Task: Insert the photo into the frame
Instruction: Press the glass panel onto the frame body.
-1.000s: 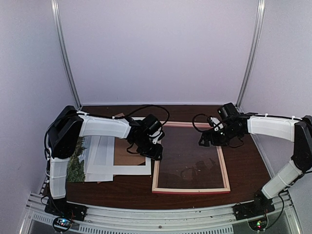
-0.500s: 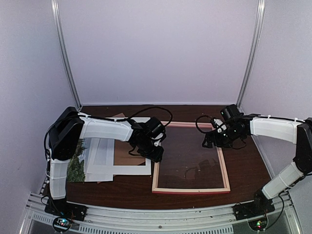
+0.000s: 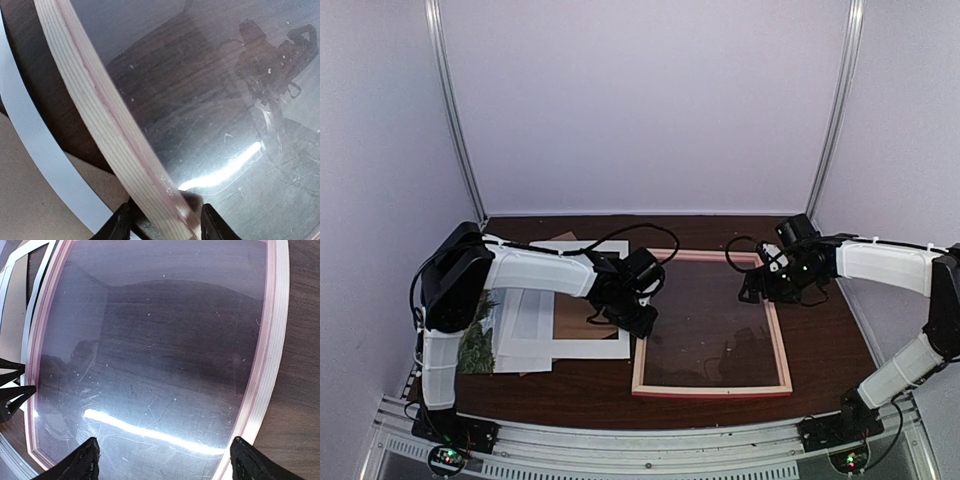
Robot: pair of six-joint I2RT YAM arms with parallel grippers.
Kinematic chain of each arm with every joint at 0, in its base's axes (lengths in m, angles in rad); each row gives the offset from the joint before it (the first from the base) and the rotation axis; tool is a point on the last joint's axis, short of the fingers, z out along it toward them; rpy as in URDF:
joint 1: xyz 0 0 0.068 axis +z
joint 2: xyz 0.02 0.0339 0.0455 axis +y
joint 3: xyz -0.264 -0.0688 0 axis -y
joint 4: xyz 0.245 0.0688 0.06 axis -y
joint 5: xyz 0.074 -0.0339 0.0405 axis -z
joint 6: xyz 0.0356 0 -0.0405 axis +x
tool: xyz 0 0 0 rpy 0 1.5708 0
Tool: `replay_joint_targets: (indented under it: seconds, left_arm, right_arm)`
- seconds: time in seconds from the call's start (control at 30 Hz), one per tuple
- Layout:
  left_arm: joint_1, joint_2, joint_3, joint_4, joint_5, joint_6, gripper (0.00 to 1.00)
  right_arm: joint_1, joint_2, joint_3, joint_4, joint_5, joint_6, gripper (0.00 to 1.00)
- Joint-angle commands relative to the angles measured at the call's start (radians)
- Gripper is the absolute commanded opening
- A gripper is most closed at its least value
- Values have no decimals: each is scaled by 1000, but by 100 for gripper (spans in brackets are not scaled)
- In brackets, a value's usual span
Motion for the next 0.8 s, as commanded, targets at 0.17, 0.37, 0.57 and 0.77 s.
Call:
replay_joint_targets:
  seconds: [0.17, 0.37, 0.57, 0.77]
  left_arm:
    - [-26, -19, -51, -72, -67, 13, 49]
    - [-40, -33, -66, -88, -101, 16, 52]
    - [-52, -63, -69, -106, -119, 45, 56]
    - [-70, -78, -74, -118, -63, 48, 58]
  right_arm:
    - [-15, -28, -36, 7, 32, -11, 90]
    - [-18, -36, -42, 4, 36, -13, 90]
    - [-25, -52, -44, -12, 57, -21, 90]
    - [-33, -57, -49, -10, 56, -23, 90]
